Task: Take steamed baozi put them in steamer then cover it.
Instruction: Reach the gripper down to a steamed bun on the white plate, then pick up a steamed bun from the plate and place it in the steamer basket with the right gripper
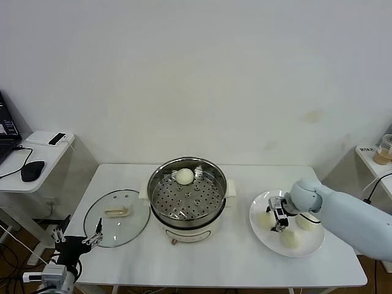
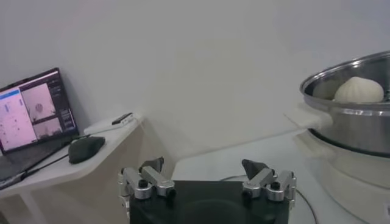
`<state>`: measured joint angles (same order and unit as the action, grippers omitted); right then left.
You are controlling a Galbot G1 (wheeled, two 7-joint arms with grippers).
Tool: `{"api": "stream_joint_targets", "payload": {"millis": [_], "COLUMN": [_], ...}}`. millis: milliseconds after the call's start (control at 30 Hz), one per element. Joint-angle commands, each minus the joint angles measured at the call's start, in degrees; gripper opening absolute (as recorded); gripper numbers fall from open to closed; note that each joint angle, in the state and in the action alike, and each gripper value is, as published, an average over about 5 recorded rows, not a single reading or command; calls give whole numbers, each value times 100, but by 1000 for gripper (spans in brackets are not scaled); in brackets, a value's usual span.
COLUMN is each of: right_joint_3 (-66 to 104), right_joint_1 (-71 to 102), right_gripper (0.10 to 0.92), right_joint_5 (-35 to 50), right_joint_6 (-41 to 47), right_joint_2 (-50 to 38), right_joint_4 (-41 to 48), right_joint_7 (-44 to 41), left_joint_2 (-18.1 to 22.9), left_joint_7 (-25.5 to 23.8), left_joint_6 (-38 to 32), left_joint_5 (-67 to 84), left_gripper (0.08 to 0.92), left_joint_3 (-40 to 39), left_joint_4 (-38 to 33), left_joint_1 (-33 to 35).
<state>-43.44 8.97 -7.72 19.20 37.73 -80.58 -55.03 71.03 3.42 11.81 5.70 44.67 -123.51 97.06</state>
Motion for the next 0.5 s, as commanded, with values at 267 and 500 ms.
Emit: {"api": "stream_joint_targets", "payload": {"millis": [267, 500], "right_joint_3": [-178, -333], "right_joint_1": [-517, -1277], "right_gripper": [554, 555], "right_joint_5": [250, 610], "right_joint_6": [30, 51], "right_joint_2": [-311, -829], "right_joint_4": [-210, -665], "right_joint_7": [-360, -462], "left_joint_2": [15, -10], "left_joint_7": [0, -2], "left_joint_6": [-1, 2], "left_joint_5": [-3, -2], "left_gripper": [823, 823], "left_joint_3": [-19, -61], "left_joint_4": [-42, -118], "left_joint_1": [-5, -11]}}
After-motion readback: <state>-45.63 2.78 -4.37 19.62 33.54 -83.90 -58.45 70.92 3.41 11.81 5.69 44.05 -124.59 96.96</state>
